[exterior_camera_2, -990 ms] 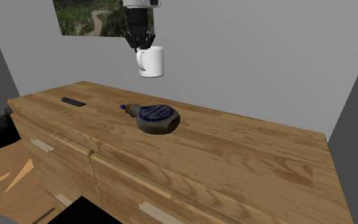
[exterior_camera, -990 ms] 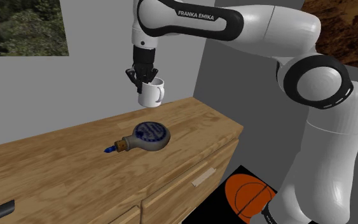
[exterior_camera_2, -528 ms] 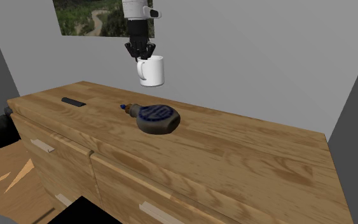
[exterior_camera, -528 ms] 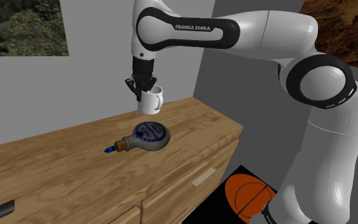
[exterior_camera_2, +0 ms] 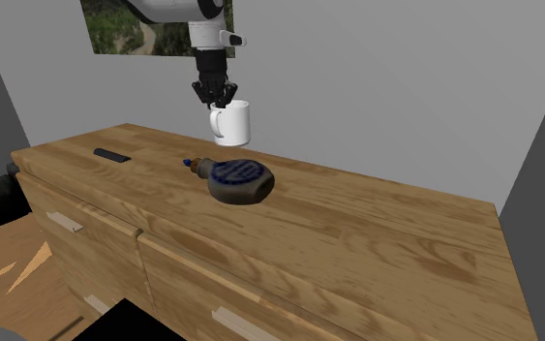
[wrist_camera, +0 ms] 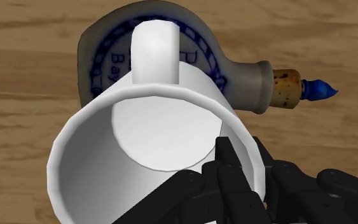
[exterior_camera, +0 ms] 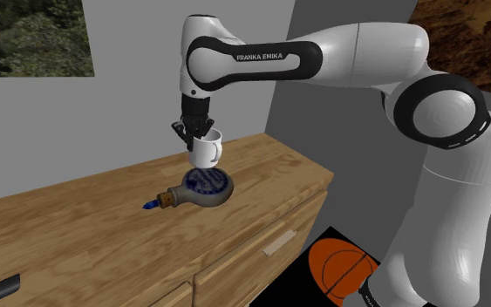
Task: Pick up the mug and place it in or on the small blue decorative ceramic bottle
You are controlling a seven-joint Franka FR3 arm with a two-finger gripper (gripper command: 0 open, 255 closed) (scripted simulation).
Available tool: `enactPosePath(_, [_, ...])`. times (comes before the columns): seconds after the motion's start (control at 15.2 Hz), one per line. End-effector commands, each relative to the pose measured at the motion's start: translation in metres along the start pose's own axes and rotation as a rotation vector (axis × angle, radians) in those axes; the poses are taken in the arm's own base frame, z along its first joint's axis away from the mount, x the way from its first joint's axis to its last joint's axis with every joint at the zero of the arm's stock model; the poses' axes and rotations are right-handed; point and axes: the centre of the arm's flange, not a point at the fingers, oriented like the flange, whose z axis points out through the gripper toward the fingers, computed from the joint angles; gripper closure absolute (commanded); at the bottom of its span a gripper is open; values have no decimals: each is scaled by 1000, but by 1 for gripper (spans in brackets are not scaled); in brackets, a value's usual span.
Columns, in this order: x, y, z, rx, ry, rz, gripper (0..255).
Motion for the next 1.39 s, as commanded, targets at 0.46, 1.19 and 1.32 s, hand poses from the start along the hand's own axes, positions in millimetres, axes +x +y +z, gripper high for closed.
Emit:
enactPosePath(0.46, [0, 0, 4, 0, 1, 0, 0])
enactPosePath(1.19, [0, 0, -46, 0, 1, 0, 0])
enactPosePath(1.32, [0, 0, -46, 0, 1, 0, 0])
